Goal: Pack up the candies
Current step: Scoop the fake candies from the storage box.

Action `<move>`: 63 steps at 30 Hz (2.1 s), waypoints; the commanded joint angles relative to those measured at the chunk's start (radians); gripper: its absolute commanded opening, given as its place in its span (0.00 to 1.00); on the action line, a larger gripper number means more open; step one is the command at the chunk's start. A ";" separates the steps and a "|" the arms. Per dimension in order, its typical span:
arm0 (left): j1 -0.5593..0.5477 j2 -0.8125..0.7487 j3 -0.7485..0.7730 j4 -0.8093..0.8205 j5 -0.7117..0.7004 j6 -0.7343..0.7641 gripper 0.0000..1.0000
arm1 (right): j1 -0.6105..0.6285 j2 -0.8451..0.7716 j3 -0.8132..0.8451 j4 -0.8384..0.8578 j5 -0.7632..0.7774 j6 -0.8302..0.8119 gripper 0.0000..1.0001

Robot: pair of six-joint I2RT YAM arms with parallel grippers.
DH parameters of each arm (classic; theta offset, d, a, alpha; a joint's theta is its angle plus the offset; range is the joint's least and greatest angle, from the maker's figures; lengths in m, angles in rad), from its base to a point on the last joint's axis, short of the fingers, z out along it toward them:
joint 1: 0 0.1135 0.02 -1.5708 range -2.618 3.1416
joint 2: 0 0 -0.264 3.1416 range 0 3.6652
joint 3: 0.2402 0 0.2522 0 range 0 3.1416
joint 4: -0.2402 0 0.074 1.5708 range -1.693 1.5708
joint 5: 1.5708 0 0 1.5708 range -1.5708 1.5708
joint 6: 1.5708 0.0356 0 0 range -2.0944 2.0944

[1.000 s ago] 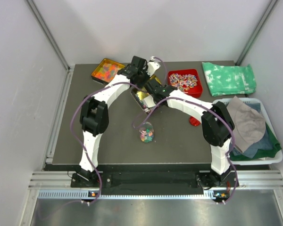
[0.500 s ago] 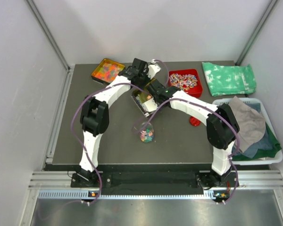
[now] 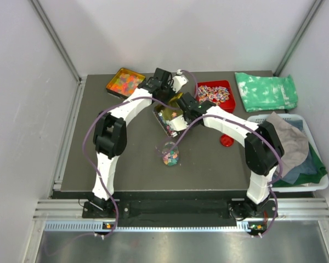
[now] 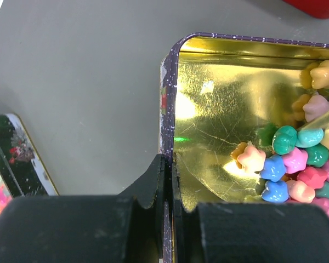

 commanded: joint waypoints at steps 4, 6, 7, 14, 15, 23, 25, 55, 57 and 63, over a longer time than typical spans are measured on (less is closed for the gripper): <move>-0.019 -0.122 -0.003 0.143 0.155 0.022 0.00 | -0.055 -0.003 -0.103 0.050 -0.103 -0.057 0.00; -0.025 -0.123 0.002 0.135 0.144 0.036 0.00 | -0.063 -0.016 -0.112 0.066 -0.118 -0.063 0.00; -0.028 -0.125 0.003 0.132 0.133 0.041 0.00 | -0.061 -0.016 -0.110 0.073 -0.120 -0.062 0.00; -0.036 -0.117 0.021 0.117 0.107 0.051 0.00 | -0.048 -0.042 -0.152 0.173 -0.100 -0.072 0.00; -0.038 -0.117 0.023 0.117 0.104 0.050 0.00 | -0.041 -0.043 -0.155 0.184 -0.097 -0.068 0.00; -0.041 -0.116 0.040 0.115 0.063 0.039 0.00 | 0.020 -0.042 -0.193 0.277 -0.068 -0.045 0.00; -0.041 -0.114 0.038 0.115 0.056 0.033 0.00 | 0.023 -0.034 -0.184 0.291 -0.074 -0.028 0.00; -0.042 -0.019 0.144 0.034 -0.059 -0.039 0.00 | 0.020 0.155 0.109 -0.003 -0.178 0.417 0.00; -0.041 -0.016 0.146 0.028 -0.062 -0.041 0.00 | 0.023 0.164 0.118 -0.009 -0.180 0.461 0.00; -0.042 -0.010 0.141 0.028 -0.065 -0.053 0.00 | 0.026 0.165 0.111 0.009 -0.180 0.534 0.00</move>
